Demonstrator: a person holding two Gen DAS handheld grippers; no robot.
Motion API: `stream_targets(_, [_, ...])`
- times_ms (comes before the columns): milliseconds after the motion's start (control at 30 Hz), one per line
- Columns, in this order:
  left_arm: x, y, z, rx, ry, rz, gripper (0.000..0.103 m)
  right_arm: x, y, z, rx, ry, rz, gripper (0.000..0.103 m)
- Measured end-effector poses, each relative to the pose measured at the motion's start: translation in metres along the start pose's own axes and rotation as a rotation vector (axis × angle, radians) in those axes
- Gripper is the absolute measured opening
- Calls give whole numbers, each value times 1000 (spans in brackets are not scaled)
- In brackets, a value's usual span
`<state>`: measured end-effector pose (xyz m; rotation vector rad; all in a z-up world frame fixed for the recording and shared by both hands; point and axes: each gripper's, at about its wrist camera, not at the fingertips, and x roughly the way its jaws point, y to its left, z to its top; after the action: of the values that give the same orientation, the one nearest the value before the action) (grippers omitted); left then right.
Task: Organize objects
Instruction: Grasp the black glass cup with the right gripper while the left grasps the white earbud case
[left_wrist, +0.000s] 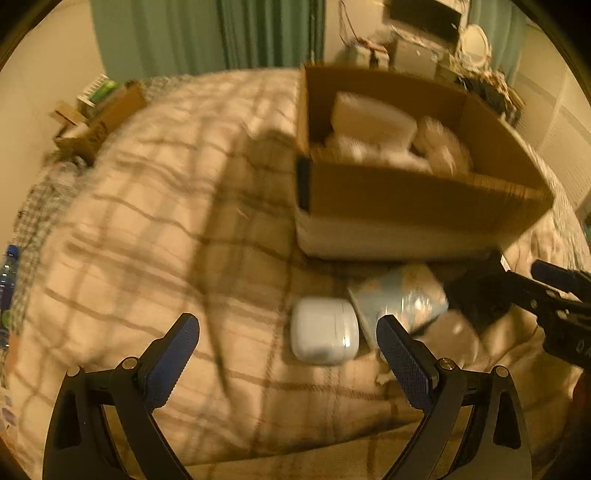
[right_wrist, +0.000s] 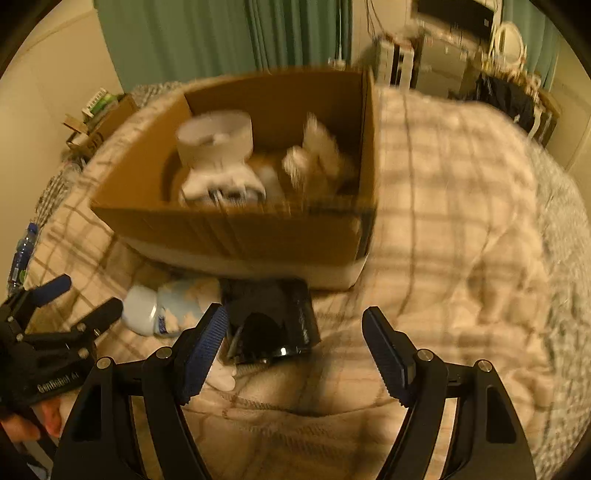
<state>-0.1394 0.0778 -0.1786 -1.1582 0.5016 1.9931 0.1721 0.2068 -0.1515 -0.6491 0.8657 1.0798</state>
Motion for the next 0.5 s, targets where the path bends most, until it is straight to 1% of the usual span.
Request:
stream_targets(67, [11,-1,-5,-3,36,-12,92,13,-4,-4,27,29,5,75])
stream_targets(167, [25,-1,-7,-6,79,-21,89,24,-7,-7,51,42,47,75])
stream_targets(300, [34,-4,-7,17,88,-14,89,41,-1,-9,25,83,44,75])
stream_targets(333, [36,-4,-7,19,87,-16,89,44,-1,-10,24,82,47,75])
stream_targets(367, [37,-4,-7,18,89,-21,85,45,-1,-10,25,79,50,75])
stream_targets(433, [42,-4,-7,17,100,-36,82,46,-2,-11,32,75,57,75])
stream_targets(500, [45,-7,-9,34,117,-27,78,47,-3,-12,35,73,61,74])
